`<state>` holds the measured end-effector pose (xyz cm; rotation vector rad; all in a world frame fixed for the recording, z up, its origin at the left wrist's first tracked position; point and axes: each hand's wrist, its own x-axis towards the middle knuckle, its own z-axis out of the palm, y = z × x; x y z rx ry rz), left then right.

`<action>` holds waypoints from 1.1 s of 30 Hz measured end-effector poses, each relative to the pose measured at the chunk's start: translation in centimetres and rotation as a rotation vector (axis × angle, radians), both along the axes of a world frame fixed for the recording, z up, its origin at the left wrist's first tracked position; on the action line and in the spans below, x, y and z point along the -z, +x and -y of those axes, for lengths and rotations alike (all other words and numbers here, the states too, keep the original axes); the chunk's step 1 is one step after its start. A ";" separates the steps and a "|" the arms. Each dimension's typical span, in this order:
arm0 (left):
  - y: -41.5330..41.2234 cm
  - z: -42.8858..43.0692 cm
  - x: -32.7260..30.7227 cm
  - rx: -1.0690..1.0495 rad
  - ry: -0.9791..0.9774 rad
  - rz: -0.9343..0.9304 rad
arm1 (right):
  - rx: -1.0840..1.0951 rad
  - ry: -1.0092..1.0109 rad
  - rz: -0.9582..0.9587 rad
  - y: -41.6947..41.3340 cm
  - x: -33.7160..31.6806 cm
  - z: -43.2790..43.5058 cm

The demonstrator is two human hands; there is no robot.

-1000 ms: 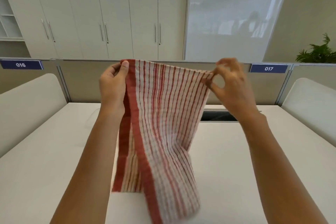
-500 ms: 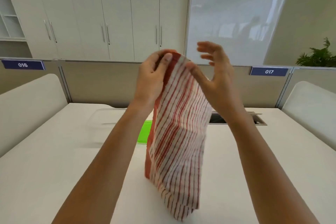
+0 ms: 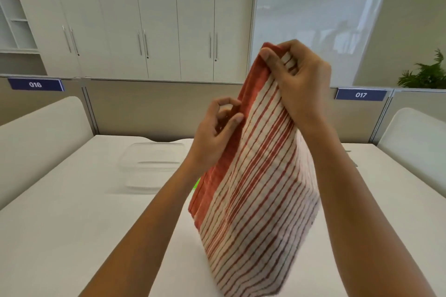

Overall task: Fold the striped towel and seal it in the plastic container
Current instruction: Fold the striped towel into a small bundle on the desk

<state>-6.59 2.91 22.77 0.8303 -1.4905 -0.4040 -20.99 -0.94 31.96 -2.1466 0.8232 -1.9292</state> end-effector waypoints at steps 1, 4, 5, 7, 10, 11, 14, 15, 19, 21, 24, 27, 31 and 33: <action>0.1 0.0 0.9 -0.005 0.011 0.015 | -0.002 0.007 0.029 -0.2 -0.3 0.1; 0.6 0.3 3.6 -0.081 0.020 0.165 | -0.008 0.009 0.100 -1.1 -0.9 0.1; 0.6 0.4 4.8 -0.093 0.043 0.228 | -0.004 0.005 0.119 -1.4 -1.1 0.1; 0.9 0.7 7.3 -0.117 0.114 0.316 | -0.006 0.008 0.159 -2.1 -1.5 0.2; 1.8 1.2 10.8 -0.132 0.233 0.367 | 0.012 0.003 0.196 -3.4 -1.9 0.7; 2.2 1.2 11.6 -0.139 0.271 0.370 | 0.032 0.002 0.202 -3.9 -1.9 0.9; 3.9 0.9 12.9 -0.161 0.381 0.329 | 0.105 0.021 0.240 -5.6 -1.5 1.8; 4.7 0.7 13.1 -0.171 0.406 0.295 | 0.139 0.035 0.255 -6.2 -1.2 2.0; 8.8 0.3 12.7 -0.316 0.414 0.182 | 0.232 0.116 0.283 -8.6 0.5 3.3; 11.0 -0.2 11.8 -0.369 0.402 0.103 | 0.277 0.163 0.299 -10.0 1.7 4.0; 13.0 -1.2 9.7 -0.390 0.351 -0.056 | 0.314 0.235 0.294 -11.5 3.6 5.2; 13.8 -1.9 7.5 -0.396 0.273 -0.217 | 0.295 0.262 0.274 -11.9 5.2 5.5; 14.2 -2.7 5.5 -0.366 0.186 -0.375 | 0.291 0.276 0.210 -11.9 6.5 4.7; 14.0 -3.2 4.6 -0.329 0.150 -0.424 | 0.255 0.303 0.205 -12.1 6.8 4.5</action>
